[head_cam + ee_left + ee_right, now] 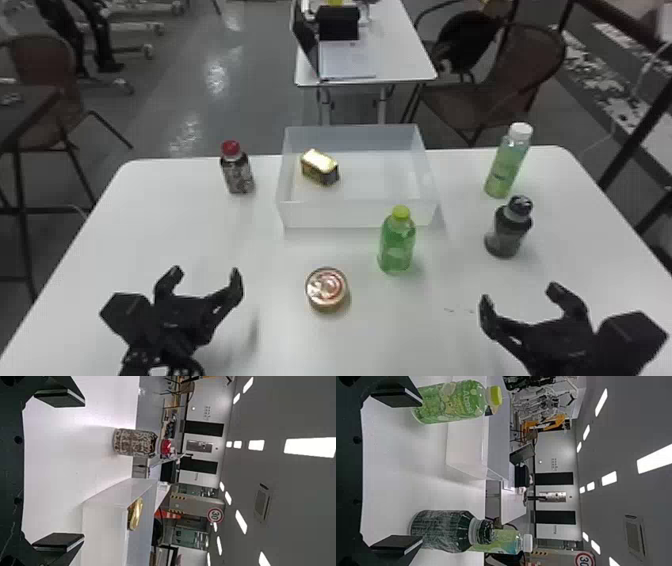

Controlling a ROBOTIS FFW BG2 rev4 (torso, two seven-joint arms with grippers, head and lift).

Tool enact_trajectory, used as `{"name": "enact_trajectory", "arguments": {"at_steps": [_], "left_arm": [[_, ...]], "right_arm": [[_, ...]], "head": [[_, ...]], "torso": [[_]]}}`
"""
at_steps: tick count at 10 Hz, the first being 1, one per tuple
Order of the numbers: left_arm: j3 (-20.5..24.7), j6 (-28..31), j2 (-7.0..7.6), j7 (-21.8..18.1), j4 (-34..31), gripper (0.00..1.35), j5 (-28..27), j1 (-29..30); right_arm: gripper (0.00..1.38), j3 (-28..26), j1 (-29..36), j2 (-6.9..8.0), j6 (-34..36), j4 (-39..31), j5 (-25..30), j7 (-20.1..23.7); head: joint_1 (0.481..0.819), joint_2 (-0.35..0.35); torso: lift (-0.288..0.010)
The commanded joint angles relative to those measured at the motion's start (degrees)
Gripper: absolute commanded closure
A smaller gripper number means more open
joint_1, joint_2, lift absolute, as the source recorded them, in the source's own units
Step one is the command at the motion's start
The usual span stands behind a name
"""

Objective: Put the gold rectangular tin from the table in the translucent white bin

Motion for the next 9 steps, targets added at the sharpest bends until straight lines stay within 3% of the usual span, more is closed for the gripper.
{"name": "enact_trajectory", "arguments": {"at_steps": [1,3,9], "left_arm": [[0.7,-0.5,-0.15,0.2,-1.5,0.11,0.2,3.7],[2.3,-2.3,-0.15,0.4,-2.3,0.11,0.2,6.2],[2.5,-3.0,-0.15,0.4,-2.7,0.11,1.3,6.5]], "right_arm": [[0.09,-0.4,0.4,0.00,0.0,-0.4,0.2,-0.1],[0.09,-0.4,0.8,0.00,0.1,-0.4,0.3,-0.2],[0.09,-0.5,0.3,0.00,0.3,0.4,0.3,-0.1]], "head": [[0.695,0.068],[0.695,0.078],[0.695,0.103]], "torso": [[-0.091],[-0.091],[-0.091]]}}
